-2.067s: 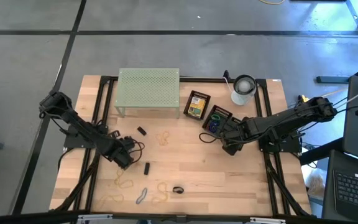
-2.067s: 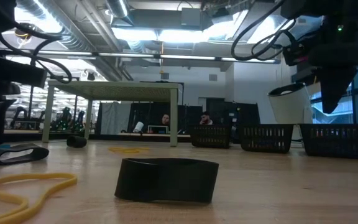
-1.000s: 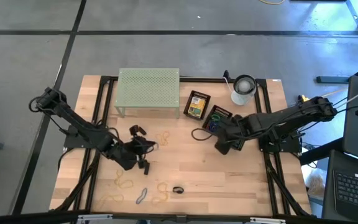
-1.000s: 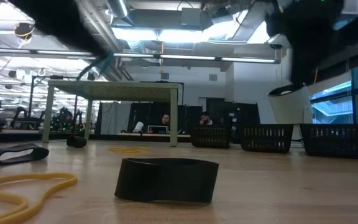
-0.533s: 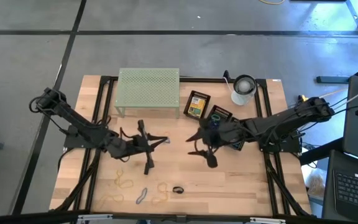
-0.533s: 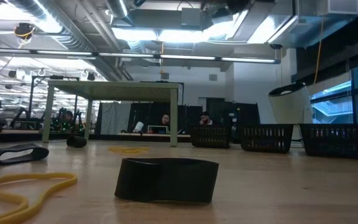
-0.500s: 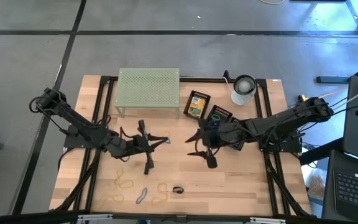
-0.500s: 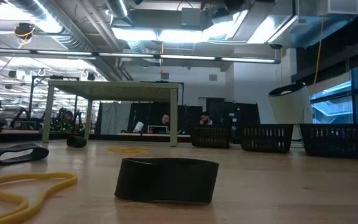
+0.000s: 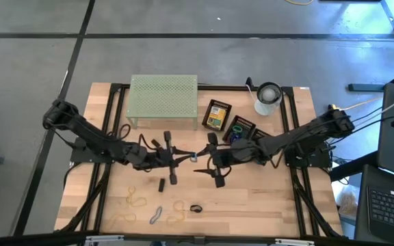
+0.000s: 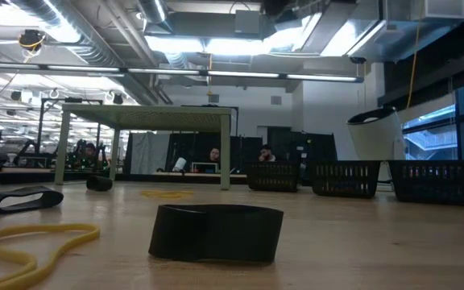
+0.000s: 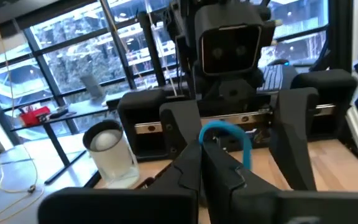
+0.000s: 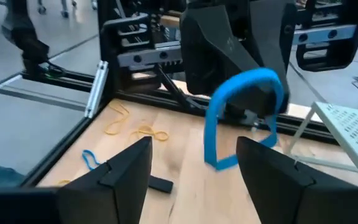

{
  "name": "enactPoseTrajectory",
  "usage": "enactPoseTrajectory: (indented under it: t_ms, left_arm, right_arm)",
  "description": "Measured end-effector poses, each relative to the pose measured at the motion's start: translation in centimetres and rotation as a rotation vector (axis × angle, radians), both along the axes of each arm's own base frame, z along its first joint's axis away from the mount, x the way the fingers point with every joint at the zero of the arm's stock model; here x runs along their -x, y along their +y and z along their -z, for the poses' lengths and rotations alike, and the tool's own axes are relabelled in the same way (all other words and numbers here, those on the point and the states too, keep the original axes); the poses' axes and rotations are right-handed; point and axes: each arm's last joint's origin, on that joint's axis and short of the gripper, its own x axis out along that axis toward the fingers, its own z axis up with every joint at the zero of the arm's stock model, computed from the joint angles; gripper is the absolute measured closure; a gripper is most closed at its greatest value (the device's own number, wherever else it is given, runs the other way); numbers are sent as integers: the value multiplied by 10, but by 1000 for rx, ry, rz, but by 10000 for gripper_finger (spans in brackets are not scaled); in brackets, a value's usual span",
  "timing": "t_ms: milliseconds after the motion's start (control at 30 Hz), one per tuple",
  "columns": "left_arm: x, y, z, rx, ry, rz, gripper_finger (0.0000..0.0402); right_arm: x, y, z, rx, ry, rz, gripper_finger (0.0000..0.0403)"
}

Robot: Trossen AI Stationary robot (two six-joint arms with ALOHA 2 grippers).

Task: Pick & Place Office Desk Supplies
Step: Put the blue rubber band into the bottom black bin

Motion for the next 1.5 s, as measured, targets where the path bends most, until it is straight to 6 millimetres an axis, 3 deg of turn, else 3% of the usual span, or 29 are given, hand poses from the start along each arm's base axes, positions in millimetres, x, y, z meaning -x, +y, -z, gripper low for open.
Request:
enactPoseTrajectory:
  t_ms: [167,267,400,567,633,867,1133,1300,1500]
  left_arm:
    - [-3,4,2,-1,4,-26,399]
    - [-4,7,2,0,2,-40,400]
    - [-5,10,1,7,-12,-50,398]
    - [-6,11,1,6,-10,-54,400]
    - [-6,11,1,7,-10,-54,400]
    - [-4,14,0,79,-28,-162,355]
    - [-4,14,11,144,43,-168,274]
    - [-3,14,21,206,105,-176,257]
    - [0,9,28,253,154,-170,260]
  right_arm:
    - [-1,0,-1,-48,1,20,173]
    - [-1,0,-2,-83,-7,27,198]
    - [-1,0,-3,-111,-3,28,260]
    - [-1,0,-3,-122,-2,26,371]
    - [-1,0,-3,-141,1,30,393]
    - [9,-4,-13,-210,32,54,398]
    - [50,-25,-32,-278,215,201,399]
    - [81,-37,-27,-321,432,371,400]
    - [112,-46,-4,-354,773,619,401]
